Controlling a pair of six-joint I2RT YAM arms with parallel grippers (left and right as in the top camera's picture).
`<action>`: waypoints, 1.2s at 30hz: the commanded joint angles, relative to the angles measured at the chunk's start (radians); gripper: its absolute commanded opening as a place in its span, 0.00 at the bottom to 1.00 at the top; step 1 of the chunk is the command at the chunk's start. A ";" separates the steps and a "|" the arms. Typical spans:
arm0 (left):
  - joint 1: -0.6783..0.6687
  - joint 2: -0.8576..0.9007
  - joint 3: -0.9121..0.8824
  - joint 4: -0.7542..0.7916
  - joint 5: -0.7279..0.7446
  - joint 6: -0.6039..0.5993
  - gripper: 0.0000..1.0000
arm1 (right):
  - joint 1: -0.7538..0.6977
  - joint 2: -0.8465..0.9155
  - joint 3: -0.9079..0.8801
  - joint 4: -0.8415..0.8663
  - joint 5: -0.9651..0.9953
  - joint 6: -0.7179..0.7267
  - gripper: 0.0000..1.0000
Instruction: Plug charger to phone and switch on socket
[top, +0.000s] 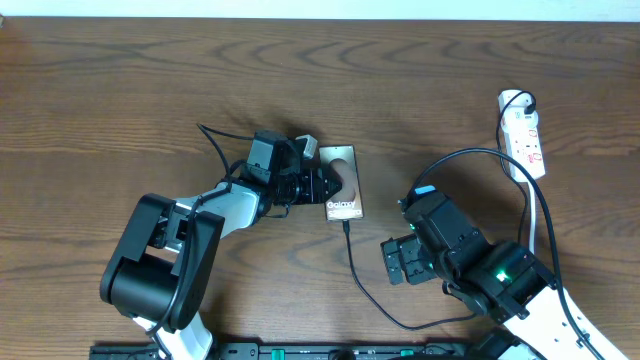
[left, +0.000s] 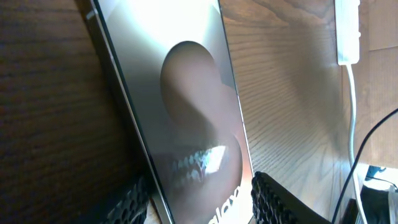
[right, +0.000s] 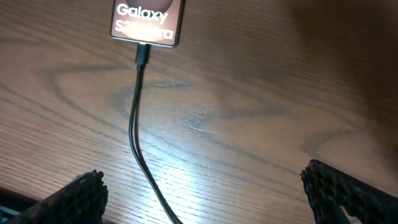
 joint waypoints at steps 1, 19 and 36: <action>0.007 0.059 -0.043 -0.047 -0.173 0.013 0.55 | -0.005 0.001 -0.005 0.003 0.012 0.013 0.99; 0.023 0.045 -0.043 -0.062 -0.153 -0.010 0.55 | -0.005 0.001 -0.005 0.021 0.011 0.050 0.99; 0.056 -0.324 -0.061 -0.563 -0.325 0.129 0.54 | -0.125 0.000 -0.004 -0.013 0.386 0.533 0.01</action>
